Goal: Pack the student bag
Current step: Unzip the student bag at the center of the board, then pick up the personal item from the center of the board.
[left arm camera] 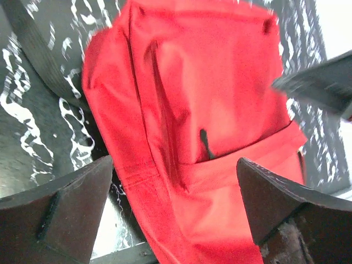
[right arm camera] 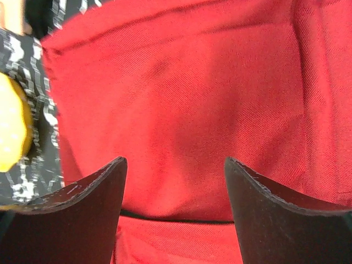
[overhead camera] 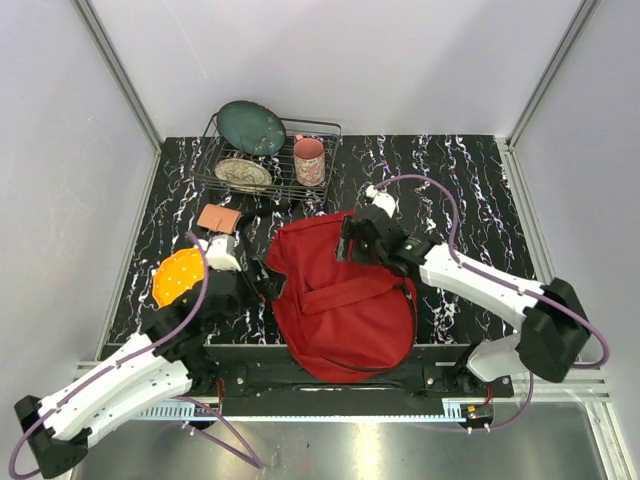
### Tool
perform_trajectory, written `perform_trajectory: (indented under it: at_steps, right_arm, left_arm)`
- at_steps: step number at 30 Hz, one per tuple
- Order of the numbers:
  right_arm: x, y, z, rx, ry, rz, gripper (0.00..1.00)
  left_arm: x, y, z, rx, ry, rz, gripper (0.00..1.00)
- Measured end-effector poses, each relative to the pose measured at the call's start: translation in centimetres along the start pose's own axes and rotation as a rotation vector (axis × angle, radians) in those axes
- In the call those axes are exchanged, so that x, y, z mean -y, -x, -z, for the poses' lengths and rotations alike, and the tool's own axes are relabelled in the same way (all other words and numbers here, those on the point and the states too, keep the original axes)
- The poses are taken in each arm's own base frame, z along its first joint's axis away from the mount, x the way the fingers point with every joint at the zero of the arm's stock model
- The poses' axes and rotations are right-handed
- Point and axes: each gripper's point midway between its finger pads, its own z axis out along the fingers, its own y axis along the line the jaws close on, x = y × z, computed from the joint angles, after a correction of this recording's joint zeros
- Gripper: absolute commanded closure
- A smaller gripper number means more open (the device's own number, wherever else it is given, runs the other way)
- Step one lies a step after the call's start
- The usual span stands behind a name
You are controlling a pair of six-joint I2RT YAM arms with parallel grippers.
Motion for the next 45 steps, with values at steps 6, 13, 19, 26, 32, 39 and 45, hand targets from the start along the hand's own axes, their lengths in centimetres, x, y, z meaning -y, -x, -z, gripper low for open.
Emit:
perform_trajectory:
  at_steps: [6,13,19,26,32,39,45]
  right_arm:
    - [2.1,-3.8,-3.5,-0.125,-0.093,0.062,0.52]
    - [2.9,-3.4,-3.7,-0.115,-0.127,0.094,1.00]
    - [3.1,-2.8,-3.4,-0.089,-0.147,0.097,1.00]
    - [4.6,2.2,0.2,0.054,-0.149,-0.008,1.00]
    - [7.4,5.3,2.8,0.160,-0.198,-0.116,1.00]
    - [9.5,5.5,3.9,0.253,-0.238,-0.207,1.00]
    - [9.1,5.3,4.0,0.260,-0.190,-0.210,0.67]
  left_arm:
    - [-0.5,5.6,3.1,0.138,0.114,-0.001,0.01]
    - [-2.2,7.2,2.9,0.133,0.253,-0.058,0.01]
    - [-4.7,7.9,1.9,0.109,0.357,-0.079,0.01]
    - [-7.9,11.6,0.9,0.115,0.436,-0.004,0.01]
    - [-8.9,14.7,-2.6,0.080,0.414,0.061,0.01]
    - [-10.9,15.9,-5.9,0.023,0.411,0.120,0.01]
    - [-13.5,17.3,-6.8,0.027,0.416,0.182,0.01]
